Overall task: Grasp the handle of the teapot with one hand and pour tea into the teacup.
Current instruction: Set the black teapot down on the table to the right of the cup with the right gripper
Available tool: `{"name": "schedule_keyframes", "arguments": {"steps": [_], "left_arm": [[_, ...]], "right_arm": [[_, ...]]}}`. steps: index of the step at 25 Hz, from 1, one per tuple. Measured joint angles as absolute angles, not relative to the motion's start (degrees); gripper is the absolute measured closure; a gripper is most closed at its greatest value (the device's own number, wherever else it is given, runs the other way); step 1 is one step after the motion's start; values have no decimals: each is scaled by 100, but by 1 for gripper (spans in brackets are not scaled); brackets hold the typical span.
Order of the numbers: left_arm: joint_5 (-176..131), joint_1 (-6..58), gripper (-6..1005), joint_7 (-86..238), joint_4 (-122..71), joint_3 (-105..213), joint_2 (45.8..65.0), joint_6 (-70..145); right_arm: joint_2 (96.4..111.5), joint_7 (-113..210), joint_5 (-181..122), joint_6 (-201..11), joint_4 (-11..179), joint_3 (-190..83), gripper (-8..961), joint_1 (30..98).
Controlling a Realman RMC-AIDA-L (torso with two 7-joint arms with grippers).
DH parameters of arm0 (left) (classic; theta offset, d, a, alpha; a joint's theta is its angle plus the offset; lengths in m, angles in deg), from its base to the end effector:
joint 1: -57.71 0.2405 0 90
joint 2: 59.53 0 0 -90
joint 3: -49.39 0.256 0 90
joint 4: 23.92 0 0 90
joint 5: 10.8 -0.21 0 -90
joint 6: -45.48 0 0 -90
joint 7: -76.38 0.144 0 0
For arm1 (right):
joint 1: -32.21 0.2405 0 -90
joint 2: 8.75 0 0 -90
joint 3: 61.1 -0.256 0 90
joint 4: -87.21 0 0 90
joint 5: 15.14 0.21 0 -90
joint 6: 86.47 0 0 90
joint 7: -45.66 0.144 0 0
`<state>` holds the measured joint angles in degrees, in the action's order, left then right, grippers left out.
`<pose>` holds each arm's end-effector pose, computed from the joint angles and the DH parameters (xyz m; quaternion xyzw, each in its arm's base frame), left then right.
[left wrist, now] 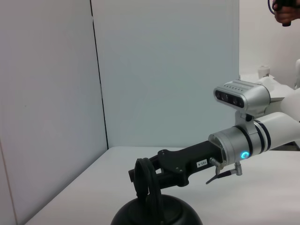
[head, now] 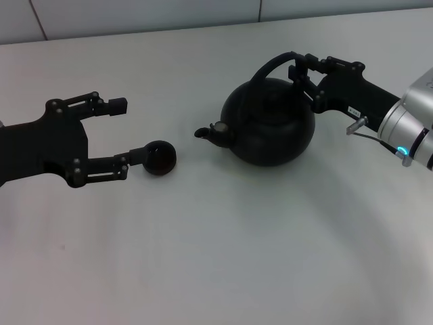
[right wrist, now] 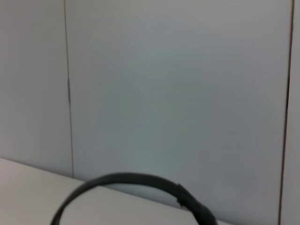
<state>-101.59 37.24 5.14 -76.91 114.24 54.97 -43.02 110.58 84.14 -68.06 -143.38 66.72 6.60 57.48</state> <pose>-0.2316 0.3155 0.0273 -0.9559 -0.0317 -0.2553 0.1415 0.3015 0.3558 -0.0265 -0.8378 0.1994 0.2640 0.4344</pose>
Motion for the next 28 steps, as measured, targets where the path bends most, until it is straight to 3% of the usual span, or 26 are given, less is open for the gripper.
{"name": "schedule_keyframes", "arguments": {"steps": [19, 28], "left_arm": [[-10291, 3723, 190, 510, -7678, 11402, 5542, -4302], [-10300, 3721, 190, 510, -7662, 11360, 5543, -4302]], "right_arm": [[11051, 8525, -6854, -15064, 6396, 694, 610, 5333], [11034, 8876, -6876, -15086, 6256, 696, 449, 5165]]}}
